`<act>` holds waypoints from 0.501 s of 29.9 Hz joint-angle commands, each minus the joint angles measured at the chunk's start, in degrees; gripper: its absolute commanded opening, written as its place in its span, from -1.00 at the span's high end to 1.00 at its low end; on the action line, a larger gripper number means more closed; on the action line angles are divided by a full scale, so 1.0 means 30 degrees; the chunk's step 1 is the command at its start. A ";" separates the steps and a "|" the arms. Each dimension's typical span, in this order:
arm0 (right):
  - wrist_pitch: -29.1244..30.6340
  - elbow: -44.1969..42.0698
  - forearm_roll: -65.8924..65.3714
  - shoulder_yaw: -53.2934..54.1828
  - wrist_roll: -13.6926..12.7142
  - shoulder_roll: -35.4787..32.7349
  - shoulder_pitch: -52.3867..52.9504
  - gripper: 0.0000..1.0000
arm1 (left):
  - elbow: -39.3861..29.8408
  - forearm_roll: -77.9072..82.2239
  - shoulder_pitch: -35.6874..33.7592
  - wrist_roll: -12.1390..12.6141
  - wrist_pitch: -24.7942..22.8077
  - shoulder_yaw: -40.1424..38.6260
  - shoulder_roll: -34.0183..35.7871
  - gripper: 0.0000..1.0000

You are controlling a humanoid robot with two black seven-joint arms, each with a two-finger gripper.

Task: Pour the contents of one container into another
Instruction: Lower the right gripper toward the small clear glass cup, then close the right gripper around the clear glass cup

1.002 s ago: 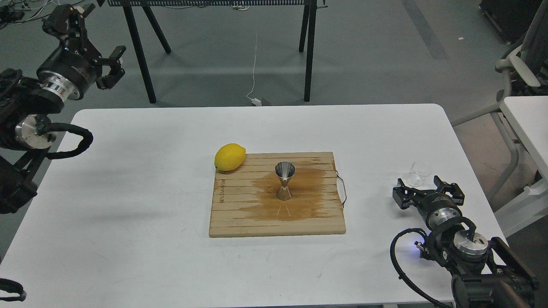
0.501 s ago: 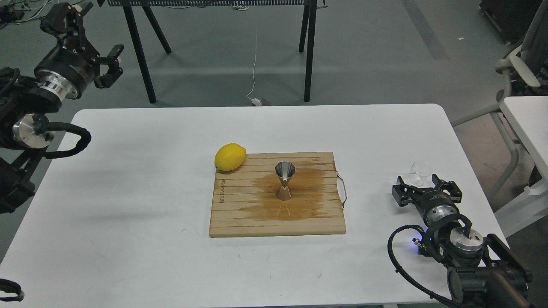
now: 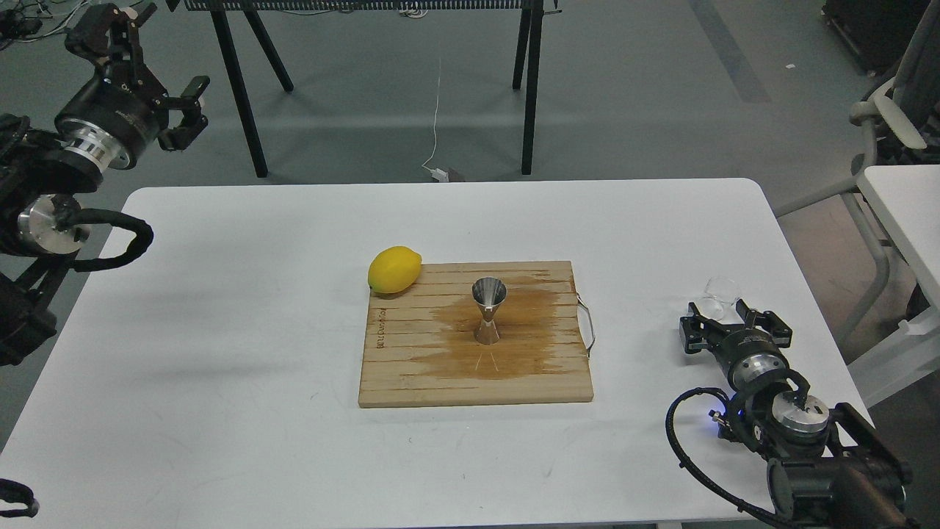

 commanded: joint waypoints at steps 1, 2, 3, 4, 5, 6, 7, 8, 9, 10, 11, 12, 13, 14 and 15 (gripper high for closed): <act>0.0305 -0.0168 0.0002 -0.0337 0.0059 0.0028 0.0044 -0.21 | 0.0001 -0.0001 0.0002 0.0000 -0.0001 -0.0001 0.0059 -0.99; 0.0334 -0.0168 0.0002 -0.0337 0.0059 0.0057 0.0102 -0.16 | 0.0001 -0.0001 0.0002 0.0000 -0.0001 -0.0001 0.0088 -0.99; 0.0363 -0.0226 0.0002 -0.0366 0.0059 0.0057 0.0160 -0.11 | 0.0001 -0.0001 0.0002 0.0000 -0.0001 -0.0001 0.0233 -0.99; 0.0392 -0.0343 0.0002 -0.0367 0.0059 0.0086 0.0248 -0.06 | -0.0028 -0.0001 0.0002 0.0000 -0.0001 -0.0001 0.0293 -0.99; 0.0422 -0.0402 0.0002 -0.0367 0.0059 0.0087 0.0278 -0.02 | 0.0001 -0.0001 -0.0027 0.0029 -0.0001 -0.0001 0.0323 -0.99; 0.0451 -0.0403 0.0002 -0.0367 0.0059 0.0087 0.0278 0.02 | 0.0001 -0.0001 -0.0027 0.0029 -0.0001 -0.0001 0.0323 -0.99; 0.0480 -0.0403 0.0002 -0.0367 0.0059 0.0087 0.0278 0.02 | 0.0001 -0.0030 -0.0027 0.0029 -0.0001 -0.0001 0.0352 -0.99; 0.0597 -0.0403 0.0002 -0.0367 0.0059 0.0087 0.0278 0.02 | 0.0001 -0.0001 -0.0027 0.0029 -0.0001 -0.0001 0.0352 -0.99; 0.0656 -0.0403 0.0002 -0.0367 0.0059 0.0087 0.0278 0.02 | 0.0001 -0.0030 -0.0027 0.0029 -0.0001 -0.0001 0.0381 -0.99; 0.0685 -0.0432 0.0002 -0.0367 0.0059 0.0087 0.0278 0.04 | 0.0001 -0.0030 -0.0027 0.0029 -0.0001 -0.0001 0.0381 -0.99; 0.0744 -0.0432 0.0002 -0.0367 0.0059 0.0087 0.0278 0.06 | 0.0001 -0.0030 -0.0027 0.0029 -0.0001 -0.0001 0.0410 -0.99; 0.0802 -0.0432 0.0002 -0.0367 0.0059 0.0087 0.0278 0.09 | 0.0001 -0.0030 -0.0027 0.0000 -0.0001 -0.0001 0.0411 -0.99; 0.0832 -0.0432 0.0002 -0.0367 0.0088 0.0087 0.0278 0.11 | 0.0001 -0.0030 0.0002 0.0000 -0.0001 -0.0001 0.0411 -0.99; 0.0832 -0.0432 0.0002 -0.0367 0.0088 0.0087 0.0278 0.14 | 0.0001 -0.0001 -0.0027 0.0000 -0.0001 -0.0001 0.0411 -0.99; 0.0861 -0.0432 -0.0027 -0.0367 0.0117 0.0087 0.0278 0.16 | 0.0001 -0.0030 -0.0027 0.0000 -0.0001 -0.0001 0.0411 -0.99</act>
